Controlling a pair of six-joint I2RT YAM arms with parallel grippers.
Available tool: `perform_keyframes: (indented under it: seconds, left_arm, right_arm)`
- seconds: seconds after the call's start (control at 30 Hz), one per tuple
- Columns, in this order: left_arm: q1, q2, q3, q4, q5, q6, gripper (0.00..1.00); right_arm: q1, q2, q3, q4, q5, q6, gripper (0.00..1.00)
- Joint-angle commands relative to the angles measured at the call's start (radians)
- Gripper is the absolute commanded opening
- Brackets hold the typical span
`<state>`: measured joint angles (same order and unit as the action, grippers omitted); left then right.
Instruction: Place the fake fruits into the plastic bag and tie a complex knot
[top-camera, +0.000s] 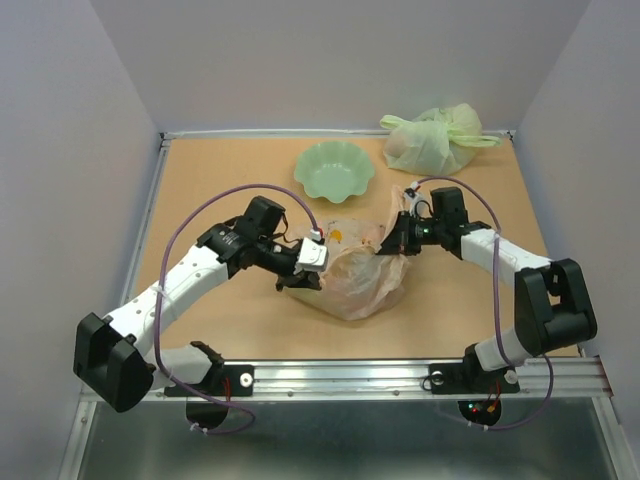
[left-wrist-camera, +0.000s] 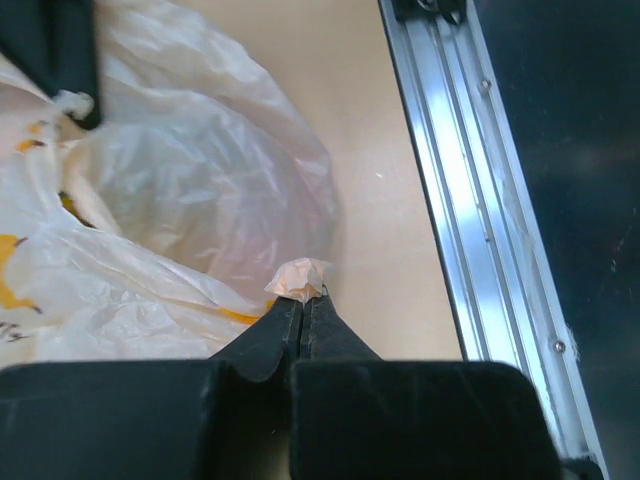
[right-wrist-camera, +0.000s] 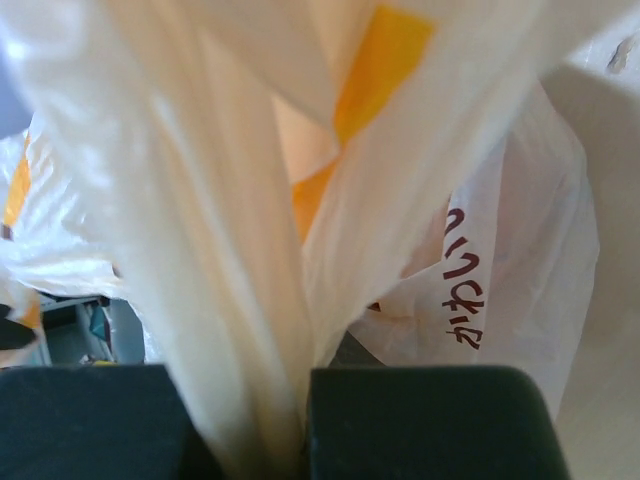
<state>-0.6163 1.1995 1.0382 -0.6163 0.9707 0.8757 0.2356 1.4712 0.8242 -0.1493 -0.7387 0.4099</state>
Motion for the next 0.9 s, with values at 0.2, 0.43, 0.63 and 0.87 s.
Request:
perform_keyframes:
  seconds: [0.2,0.43,0.63,0.87]
  left_arm:
    - [-0.085,0.080,-0.165,0.018,-0.053,0.184,0.00]
    - [-0.099,0.172,-0.198,0.023,-0.101,0.264,0.00]
    - [-0.099,0.261,-0.185,0.026,-0.119,0.301,0.00]
    - [-0.099,0.310,-0.170,-0.014,-0.144,0.324,0.00]
  right_arm:
    - [-0.015,0.155,0.038,0.020,0.058,-0.019,0.00]
    - [-0.033,0.225,0.046,0.054,0.075,-0.040,0.00]
    - [-0.042,0.265,0.061,0.065,0.079,-0.051,0.00]
    - [-0.047,0.238,0.066,0.063,0.056,-0.066,0.00]
